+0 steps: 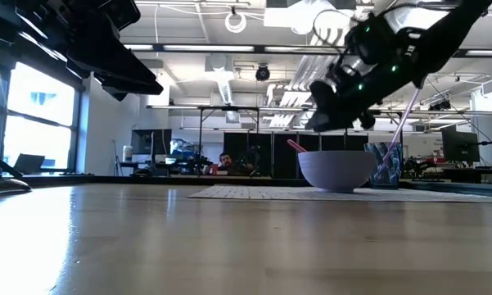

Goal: Pick & Place Utensil
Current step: Adjust the purple bowl on the mat

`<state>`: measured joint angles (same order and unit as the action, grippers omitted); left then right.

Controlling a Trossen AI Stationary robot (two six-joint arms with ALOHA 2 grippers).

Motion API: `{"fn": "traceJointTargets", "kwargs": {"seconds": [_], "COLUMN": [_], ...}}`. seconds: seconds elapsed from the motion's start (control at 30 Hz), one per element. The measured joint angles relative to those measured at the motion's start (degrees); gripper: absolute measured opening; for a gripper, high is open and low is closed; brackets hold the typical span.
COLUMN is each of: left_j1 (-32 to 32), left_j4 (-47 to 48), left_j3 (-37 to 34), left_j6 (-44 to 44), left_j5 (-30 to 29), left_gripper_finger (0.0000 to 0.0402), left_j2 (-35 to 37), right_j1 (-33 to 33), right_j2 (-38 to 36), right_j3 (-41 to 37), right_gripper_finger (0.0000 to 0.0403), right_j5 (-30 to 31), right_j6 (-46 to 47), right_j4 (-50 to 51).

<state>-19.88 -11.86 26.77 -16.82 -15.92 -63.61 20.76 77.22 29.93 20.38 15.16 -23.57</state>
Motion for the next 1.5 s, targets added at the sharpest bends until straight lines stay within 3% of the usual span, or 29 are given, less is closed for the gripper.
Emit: {"fn": "traceJointTargets", "kwargs": {"seconds": [0.13, 0.3, 0.63, 0.8, 0.93, 1.17, 1.5], "left_j1": [0.0, 0.0, 0.0, 0.0, 0.0, 0.0, 0.0], "left_j4": [0.0, 0.0, 0.0, 0.0, 0.0, -0.2, -6.2], "left_j3": [0.0, 0.0, 0.0, 0.0, 0.0, 0.0, 0.0], "left_j6": [0.0, 0.0, 0.0, 0.0, 0.0, -0.2, -2.7], "left_j5": [0.0, 0.0, 0.0, 0.0, 0.0, 0.2, 1.0], "left_gripper_finger": [0.0129, 0.0129, 0.0129, 0.0129, 0.0129, 0.0129, 0.0129], "left_j2": [0.0, 0.0, 0.0, 0.0, 0.0, 0.0, 0.0], "right_j1": [-5.0, -14.3, -26.9, -26.3, -24.0, -16.7, -11.5], "right_j2": [-5.3, -6.9, -7.4, -7.4, -7.4, -7.4, -7.4], "right_j3": [0.0, 0.0, 0.0, 0.0, 0.0, 0.0, 0.0], "right_gripper_finger": [0.0155, 0.0151, 0.0136, 0.0134, 0.0134, 0.0134, 0.0133], "right_j5": [-0.9, 0.7, 2.7, 0.8, 4.5, 9.0, 5.8], "right_j6": [-0.1, -0.1, 15.6, 25.5, 29.4, 22.0, 18.4], "right_j4": [0.4, 1.2, 21.4, 39.6, 48.7, 44.7, 40.0]}}
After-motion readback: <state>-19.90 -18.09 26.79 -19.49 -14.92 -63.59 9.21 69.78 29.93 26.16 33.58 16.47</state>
